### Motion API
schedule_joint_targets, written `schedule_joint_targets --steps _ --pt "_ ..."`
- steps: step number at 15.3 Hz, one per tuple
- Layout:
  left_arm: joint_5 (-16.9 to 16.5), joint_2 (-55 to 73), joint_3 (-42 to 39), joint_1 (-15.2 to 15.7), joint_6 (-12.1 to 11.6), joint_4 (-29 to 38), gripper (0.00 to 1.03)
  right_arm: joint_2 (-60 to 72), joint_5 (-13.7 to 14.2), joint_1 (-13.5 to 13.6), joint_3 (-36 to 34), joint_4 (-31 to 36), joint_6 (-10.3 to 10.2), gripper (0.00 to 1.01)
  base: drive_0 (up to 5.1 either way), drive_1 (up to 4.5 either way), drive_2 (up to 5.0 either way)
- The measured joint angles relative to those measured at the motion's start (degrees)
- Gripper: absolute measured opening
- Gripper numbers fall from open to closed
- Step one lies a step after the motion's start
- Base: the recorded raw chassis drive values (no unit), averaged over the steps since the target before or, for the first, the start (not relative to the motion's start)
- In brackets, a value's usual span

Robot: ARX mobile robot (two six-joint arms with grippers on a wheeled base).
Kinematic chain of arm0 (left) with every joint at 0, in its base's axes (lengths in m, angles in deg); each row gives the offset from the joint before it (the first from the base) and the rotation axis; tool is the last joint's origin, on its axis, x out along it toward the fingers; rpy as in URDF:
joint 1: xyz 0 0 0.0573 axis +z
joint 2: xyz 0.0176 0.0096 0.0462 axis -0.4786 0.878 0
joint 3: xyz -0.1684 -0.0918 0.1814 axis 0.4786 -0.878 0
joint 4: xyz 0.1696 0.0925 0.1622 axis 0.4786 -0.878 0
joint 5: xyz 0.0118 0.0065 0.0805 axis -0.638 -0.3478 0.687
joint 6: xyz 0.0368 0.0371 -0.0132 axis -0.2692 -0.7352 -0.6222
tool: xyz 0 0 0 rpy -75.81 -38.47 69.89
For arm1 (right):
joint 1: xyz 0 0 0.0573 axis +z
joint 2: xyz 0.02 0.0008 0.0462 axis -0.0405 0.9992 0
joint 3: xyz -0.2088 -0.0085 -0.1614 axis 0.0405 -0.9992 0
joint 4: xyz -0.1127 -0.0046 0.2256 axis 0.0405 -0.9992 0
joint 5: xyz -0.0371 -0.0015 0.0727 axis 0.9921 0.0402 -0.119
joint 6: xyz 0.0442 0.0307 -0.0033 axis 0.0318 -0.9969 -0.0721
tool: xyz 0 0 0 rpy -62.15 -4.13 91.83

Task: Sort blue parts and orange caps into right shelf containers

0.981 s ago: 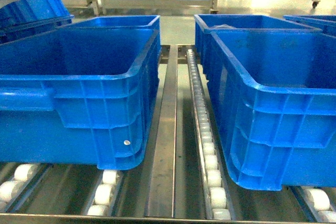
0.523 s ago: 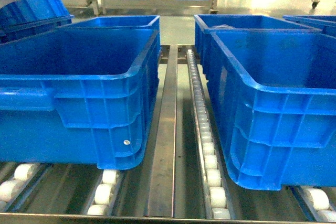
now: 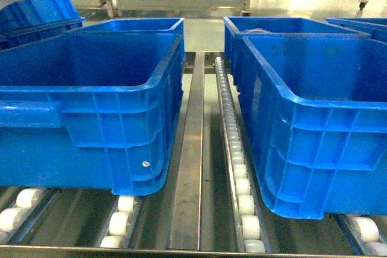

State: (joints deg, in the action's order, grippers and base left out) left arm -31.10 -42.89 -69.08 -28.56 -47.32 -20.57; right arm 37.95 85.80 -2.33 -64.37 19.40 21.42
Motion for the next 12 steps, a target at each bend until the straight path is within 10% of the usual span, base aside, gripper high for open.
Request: schedule_joint_targets --steps 12 --pt "0.00 0.00 0.00 0.00 0.00 -0.02 0.98 0.00 0.00 0.00 0.00 0.00 0.00 0.98 0.0 0.00 0.0"
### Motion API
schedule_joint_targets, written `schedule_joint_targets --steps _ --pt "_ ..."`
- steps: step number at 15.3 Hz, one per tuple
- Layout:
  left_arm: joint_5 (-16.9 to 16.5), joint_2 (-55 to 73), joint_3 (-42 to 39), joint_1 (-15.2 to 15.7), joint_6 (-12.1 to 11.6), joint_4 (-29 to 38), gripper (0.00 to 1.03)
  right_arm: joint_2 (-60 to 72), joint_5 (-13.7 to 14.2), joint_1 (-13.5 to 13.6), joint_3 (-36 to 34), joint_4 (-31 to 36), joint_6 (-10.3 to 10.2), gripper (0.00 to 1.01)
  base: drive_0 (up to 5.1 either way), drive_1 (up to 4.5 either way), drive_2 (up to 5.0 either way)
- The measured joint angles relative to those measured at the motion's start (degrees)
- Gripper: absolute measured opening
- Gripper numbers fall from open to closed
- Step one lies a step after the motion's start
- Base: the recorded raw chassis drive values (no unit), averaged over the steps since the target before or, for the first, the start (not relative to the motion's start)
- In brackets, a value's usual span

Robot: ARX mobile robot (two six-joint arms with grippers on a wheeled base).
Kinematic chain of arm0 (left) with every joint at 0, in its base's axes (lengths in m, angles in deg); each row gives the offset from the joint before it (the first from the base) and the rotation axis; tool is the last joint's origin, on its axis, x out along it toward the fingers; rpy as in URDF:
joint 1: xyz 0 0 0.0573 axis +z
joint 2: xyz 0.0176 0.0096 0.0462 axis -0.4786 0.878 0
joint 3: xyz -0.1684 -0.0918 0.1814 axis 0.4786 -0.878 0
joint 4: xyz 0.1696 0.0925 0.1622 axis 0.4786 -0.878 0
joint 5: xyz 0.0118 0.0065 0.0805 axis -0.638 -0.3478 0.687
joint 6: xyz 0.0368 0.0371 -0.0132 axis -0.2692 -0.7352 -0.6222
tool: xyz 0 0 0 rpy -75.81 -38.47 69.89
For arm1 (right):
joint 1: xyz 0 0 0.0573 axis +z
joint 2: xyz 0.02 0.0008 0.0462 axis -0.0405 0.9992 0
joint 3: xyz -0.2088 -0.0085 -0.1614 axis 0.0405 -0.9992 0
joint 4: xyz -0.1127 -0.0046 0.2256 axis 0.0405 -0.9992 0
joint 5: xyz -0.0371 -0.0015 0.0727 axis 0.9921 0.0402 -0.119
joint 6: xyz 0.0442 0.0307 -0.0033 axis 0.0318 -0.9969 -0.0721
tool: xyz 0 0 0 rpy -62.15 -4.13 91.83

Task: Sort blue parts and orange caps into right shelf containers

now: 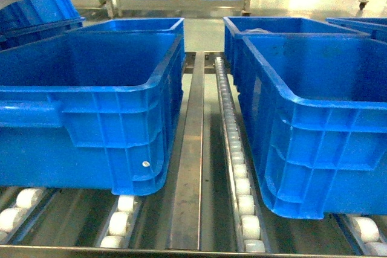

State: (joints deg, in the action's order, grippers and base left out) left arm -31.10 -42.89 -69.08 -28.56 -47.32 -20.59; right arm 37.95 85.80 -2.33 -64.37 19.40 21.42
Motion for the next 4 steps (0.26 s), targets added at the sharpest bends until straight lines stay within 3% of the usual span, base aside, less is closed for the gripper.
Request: schedule_joint_targets --steps 4 --pt "0.00 0.00 0.00 0.00 0.00 0.00 0.98 0.00 0.00 0.00 0.00 0.00 0.00 0.98 0.0 0.00 0.0"
